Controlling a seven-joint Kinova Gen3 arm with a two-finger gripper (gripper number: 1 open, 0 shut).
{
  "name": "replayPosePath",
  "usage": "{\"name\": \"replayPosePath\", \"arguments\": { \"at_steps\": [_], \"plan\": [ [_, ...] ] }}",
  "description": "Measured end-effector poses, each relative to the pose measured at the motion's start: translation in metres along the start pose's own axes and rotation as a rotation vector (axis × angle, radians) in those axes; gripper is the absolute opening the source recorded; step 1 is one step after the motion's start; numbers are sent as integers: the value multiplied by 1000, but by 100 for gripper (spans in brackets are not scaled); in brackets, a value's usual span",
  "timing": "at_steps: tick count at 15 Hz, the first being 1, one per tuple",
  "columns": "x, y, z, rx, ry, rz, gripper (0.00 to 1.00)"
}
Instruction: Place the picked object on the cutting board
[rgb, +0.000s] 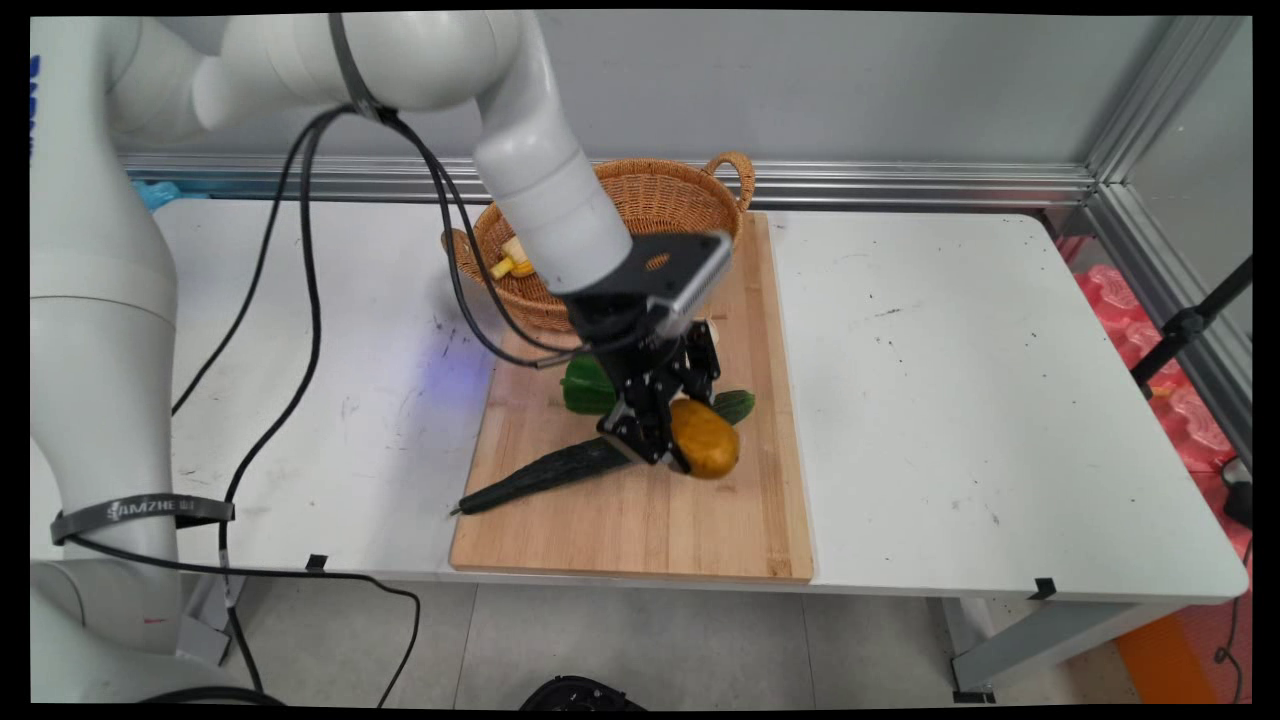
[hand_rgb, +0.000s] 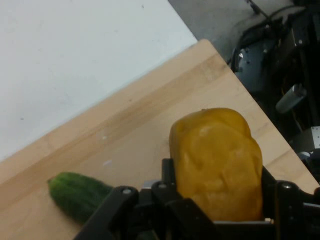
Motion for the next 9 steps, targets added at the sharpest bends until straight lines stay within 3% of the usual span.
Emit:
{"name": "replayPosePath", "arguments": {
  "at_steps": [9],
  "plan": [
    [-6,7,54,-27,-18,59,0]
  ]
}}
